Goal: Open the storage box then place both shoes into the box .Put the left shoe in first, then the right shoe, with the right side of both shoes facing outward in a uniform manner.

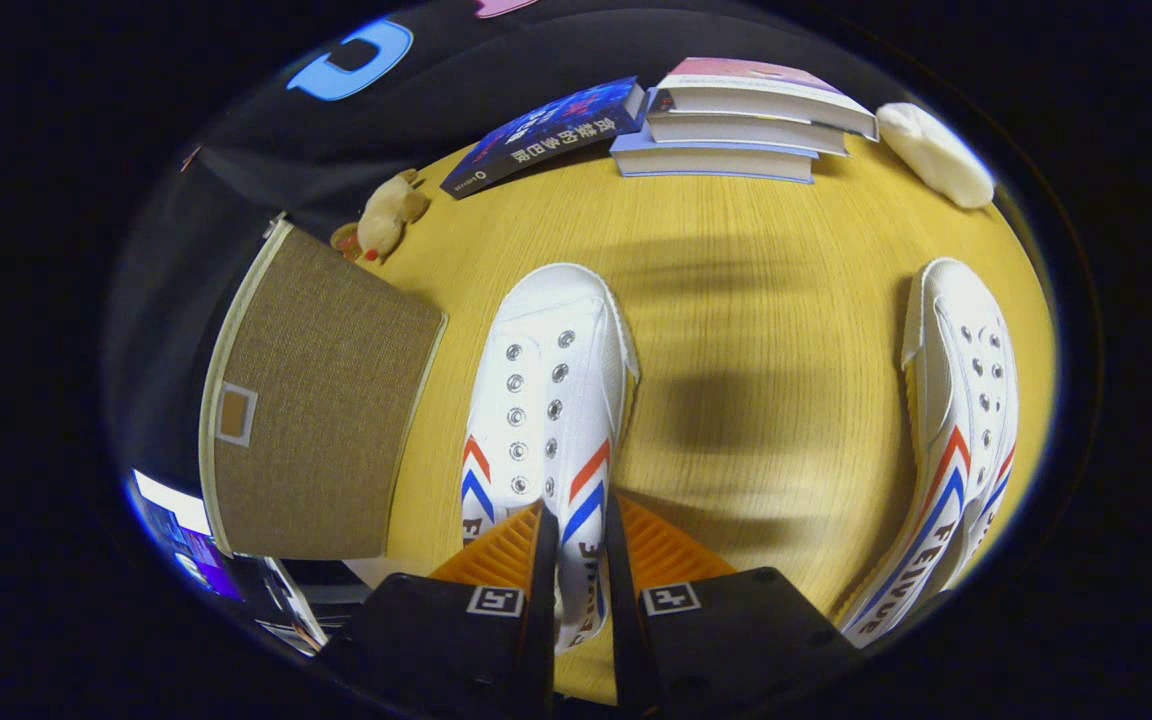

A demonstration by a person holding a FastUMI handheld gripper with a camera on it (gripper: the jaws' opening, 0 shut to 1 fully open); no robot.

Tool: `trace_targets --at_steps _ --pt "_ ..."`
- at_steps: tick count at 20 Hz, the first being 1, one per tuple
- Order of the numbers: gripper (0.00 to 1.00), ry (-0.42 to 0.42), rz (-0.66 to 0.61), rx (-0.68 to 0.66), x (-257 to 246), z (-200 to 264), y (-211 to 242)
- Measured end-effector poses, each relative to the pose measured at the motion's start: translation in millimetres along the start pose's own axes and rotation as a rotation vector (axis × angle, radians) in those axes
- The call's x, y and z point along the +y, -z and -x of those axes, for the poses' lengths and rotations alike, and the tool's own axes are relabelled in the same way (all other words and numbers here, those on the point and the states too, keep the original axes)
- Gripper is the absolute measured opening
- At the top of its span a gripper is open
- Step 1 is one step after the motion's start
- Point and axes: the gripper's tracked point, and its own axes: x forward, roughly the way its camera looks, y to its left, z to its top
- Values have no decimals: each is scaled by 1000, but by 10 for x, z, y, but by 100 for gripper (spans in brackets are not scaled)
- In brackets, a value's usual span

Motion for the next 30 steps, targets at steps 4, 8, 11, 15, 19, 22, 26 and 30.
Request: trace_targets --at_steps 4,8,11,15,19,22,26,30 --pt "8 12 14 -33 2 17 -7" --pt "5 48 17 -72 68 100 -28" --pt "5 61 7 -115 158 292 -79" --pt "5 78 -13 -185 368 723 -208" --pt "5 77 -41 -254 720 1172 -373" --pt "5 60 -69 -302 1044 1395 -484" --pt "5 3 -83 -346 1552 1542 -639" --pt "5 -64 -109 -344 2099 1514 -702"
